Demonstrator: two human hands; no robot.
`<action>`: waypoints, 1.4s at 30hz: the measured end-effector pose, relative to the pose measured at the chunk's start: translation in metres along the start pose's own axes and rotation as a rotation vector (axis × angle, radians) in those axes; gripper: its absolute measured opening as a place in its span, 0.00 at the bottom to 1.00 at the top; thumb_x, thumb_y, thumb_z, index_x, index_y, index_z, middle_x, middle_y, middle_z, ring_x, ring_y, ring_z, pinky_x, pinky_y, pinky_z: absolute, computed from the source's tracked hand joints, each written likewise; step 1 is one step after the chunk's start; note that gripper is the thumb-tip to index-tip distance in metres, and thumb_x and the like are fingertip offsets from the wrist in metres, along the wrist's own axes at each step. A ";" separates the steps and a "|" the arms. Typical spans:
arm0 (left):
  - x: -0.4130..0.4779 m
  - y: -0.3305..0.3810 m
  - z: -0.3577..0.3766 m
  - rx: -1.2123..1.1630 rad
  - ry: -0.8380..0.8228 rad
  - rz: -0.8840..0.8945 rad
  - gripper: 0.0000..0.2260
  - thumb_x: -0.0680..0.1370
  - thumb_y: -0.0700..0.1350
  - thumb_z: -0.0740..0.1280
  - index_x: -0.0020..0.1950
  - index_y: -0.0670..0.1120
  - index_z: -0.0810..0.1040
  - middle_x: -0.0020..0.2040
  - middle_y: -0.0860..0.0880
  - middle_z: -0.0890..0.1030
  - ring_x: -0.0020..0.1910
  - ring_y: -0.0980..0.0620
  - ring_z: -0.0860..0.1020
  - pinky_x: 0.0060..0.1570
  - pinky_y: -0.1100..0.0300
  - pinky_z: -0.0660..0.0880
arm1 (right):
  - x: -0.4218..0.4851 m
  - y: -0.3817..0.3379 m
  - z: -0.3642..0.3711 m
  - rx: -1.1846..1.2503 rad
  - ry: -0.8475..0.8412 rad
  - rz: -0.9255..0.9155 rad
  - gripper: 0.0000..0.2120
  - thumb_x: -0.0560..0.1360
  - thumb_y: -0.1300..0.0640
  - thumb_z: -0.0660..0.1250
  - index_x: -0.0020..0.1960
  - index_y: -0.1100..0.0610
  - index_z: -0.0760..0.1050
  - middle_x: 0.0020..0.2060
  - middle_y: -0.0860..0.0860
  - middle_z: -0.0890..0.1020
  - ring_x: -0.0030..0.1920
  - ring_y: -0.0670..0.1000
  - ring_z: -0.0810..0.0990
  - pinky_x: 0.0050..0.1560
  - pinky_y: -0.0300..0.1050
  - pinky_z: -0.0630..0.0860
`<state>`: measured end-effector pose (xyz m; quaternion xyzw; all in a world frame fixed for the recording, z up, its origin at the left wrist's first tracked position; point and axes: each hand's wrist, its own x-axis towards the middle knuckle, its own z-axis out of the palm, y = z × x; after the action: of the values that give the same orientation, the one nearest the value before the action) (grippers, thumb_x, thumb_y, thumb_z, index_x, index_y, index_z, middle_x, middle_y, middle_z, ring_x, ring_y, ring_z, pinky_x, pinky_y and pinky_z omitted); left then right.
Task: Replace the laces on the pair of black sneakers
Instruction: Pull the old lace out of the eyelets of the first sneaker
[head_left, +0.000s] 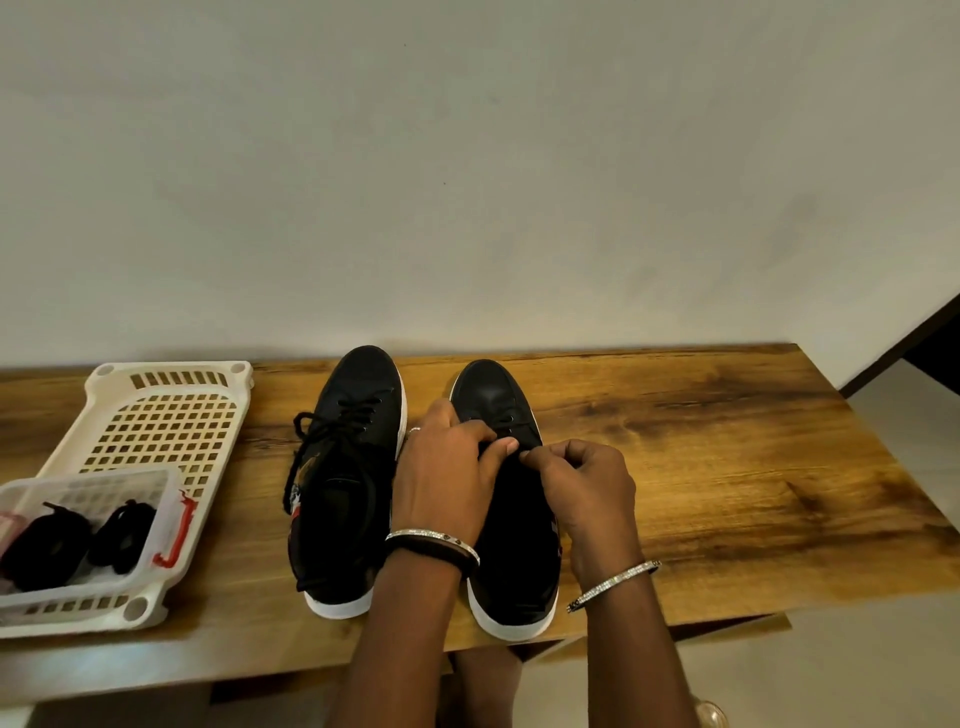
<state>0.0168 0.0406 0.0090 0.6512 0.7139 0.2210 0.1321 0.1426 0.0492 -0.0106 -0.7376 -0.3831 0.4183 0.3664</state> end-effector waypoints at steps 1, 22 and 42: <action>0.000 0.001 -0.002 0.025 0.008 0.007 0.16 0.79 0.60 0.63 0.59 0.53 0.82 0.56 0.50 0.72 0.53 0.51 0.75 0.51 0.59 0.74 | 0.000 0.000 0.000 -0.010 0.004 -0.006 0.04 0.69 0.52 0.75 0.37 0.51 0.84 0.34 0.46 0.85 0.40 0.49 0.84 0.49 0.54 0.83; 0.001 -0.011 -0.001 -0.660 0.183 -0.163 0.03 0.83 0.48 0.61 0.50 0.51 0.72 0.36 0.54 0.76 0.31 0.60 0.73 0.38 0.60 0.72 | 0.000 0.000 0.000 0.004 -0.005 -0.006 0.04 0.68 0.53 0.76 0.36 0.51 0.83 0.33 0.46 0.85 0.39 0.50 0.85 0.49 0.55 0.83; 0.000 -0.001 -0.016 -1.638 -0.018 -0.486 0.12 0.83 0.42 0.56 0.40 0.45 0.70 0.37 0.45 0.81 0.39 0.46 0.79 0.47 0.53 0.76 | -0.002 0.000 -0.003 0.016 -0.042 -0.045 0.03 0.69 0.54 0.76 0.37 0.51 0.84 0.35 0.47 0.85 0.40 0.50 0.85 0.50 0.54 0.83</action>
<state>0.0085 0.0381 0.0220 0.1807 0.4475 0.6277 0.6108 0.1448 0.0463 -0.0087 -0.7168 -0.4040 0.4284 0.3734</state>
